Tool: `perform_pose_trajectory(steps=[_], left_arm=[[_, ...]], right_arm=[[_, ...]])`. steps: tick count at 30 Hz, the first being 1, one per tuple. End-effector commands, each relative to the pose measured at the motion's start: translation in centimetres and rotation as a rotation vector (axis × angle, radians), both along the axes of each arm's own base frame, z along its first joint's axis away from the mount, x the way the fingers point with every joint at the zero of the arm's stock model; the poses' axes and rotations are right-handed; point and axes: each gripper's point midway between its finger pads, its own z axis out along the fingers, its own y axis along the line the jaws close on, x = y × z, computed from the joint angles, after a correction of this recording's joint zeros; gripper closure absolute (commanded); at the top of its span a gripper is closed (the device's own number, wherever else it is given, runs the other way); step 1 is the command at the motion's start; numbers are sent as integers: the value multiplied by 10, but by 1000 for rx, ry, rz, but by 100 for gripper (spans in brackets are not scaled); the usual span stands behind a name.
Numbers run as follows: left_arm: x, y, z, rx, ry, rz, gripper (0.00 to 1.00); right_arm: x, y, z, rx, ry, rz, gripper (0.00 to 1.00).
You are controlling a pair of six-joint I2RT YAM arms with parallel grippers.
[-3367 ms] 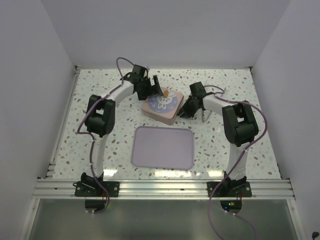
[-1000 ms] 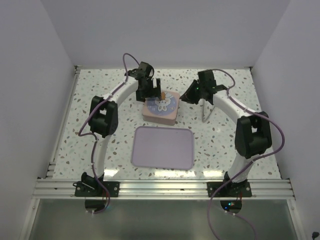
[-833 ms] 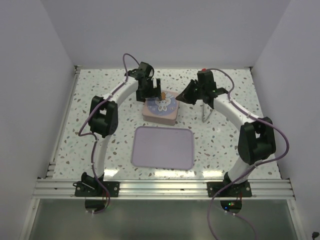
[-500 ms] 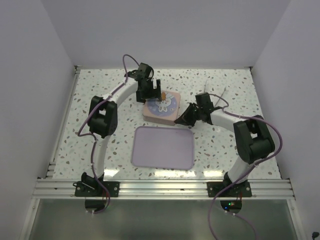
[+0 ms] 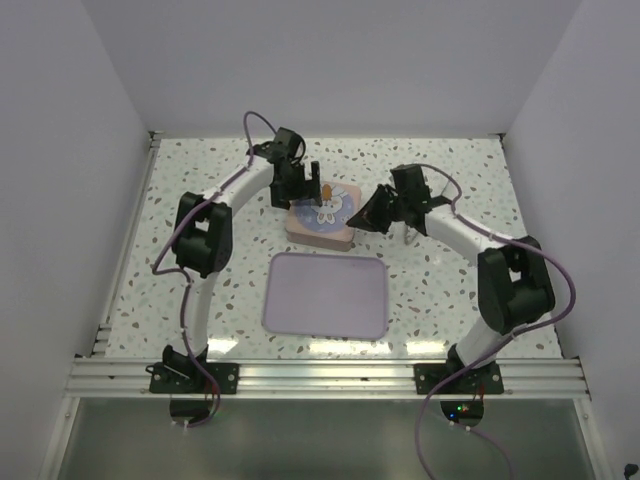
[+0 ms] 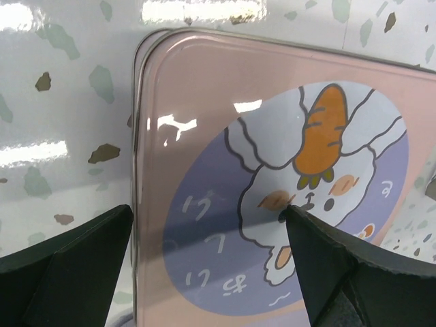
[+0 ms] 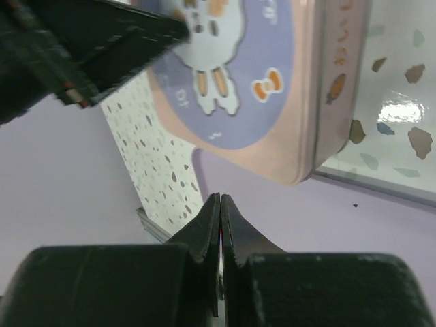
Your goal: Pack the cookies
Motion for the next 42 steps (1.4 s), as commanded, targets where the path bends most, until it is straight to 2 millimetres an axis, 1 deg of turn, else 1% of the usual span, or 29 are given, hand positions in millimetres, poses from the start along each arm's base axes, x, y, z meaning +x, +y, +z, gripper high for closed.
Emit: perform_pose_trajectory(steps=[1,2,3,4,9,10,11,13,14,15,16,17,18,19,20,21,22,23,24,25,26,27,28,29,31,32,33,38,42], left_arm=[[-6,21,26,0,-14,11,0],[-5,23,32,-11,-27,16,0],[-1,28,36,-26,-39,27,0],[1,32,48,-38,-62,34,0],[13,64,89,-61,-151,86,0],[12,71,105,-65,-185,88,0],[9,79,105,-56,-186,96,0],[6,99,128,-47,-256,113,0],[-1,108,121,-32,-249,121,0],[-2,119,143,-35,-321,133,0],[-13,124,131,-29,-305,133,0],[-9,131,142,-40,-374,142,0],[-17,135,164,-45,-448,144,0],[-28,140,151,-31,-439,148,0],[-29,147,175,-21,-538,170,0],[-34,153,176,-3,-557,192,0],[-43,161,161,26,-546,216,0],[-47,177,176,73,-616,286,0],[-52,185,176,96,-634,319,0],[-63,191,157,121,-620,332,0],[-66,197,174,124,-708,348,0],[-70,198,170,134,-728,345,0],[-77,201,154,150,-713,344,0],[-81,209,154,185,-724,354,0],[-88,221,141,241,-709,396,0],[-92,231,148,275,-746,428,0],[-97,236,140,299,-740,443,0],[-113,265,141,391,-798,579,1],[-119,279,115,491,-737,585,2]], right_arm=[[4,-10,63,-54,-170,40,98],[2,-13,69,-75,-172,46,91],[0,-16,78,-88,-196,49,75],[0,-21,80,-126,-219,55,67],[-11,-42,101,-230,-280,64,38],[-15,-45,109,-248,-313,78,33],[-18,-50,110,-274,-315,76,31],[-27,-58,123,-300,-361,88,27],[-29,-63,127,-318,-377,81,26],[-33,-64,129,-328,-398,97,25],[-40,-67,135,-326,-424,100,24],[-45,-67,136,-324,-433,114,24],[-49,-69,136,-336,-444,128,23],[-59,-73,138,-338,-452,135,23],[-64,-74,138,-339,-453,141,23],[-69,-77,140,-347,-464,141,23],[-79,-82,144,-349,-479,138,23],[-85,-85,147,-351,-495,132,22],[-87,-92,148,-371,-507,105,21],[-91,-96,144,-385,-504,94,21],[-99,-101,152,-381,-541,77,20],[-101,-104,152,-393,-551,70,19],[-105,-107,147,-402,-548,68,18],[-109,-109,151,-400,-566,62,18],[-112,-110,145,-405,-571,69,16],[-114,-111,147,-397,-584,63,15],[-115,-111,146,-392,-585,58,14],[-116,-108,142,-344,-584,16,7],[-118,-109,130,-328,-529,-14,4]])
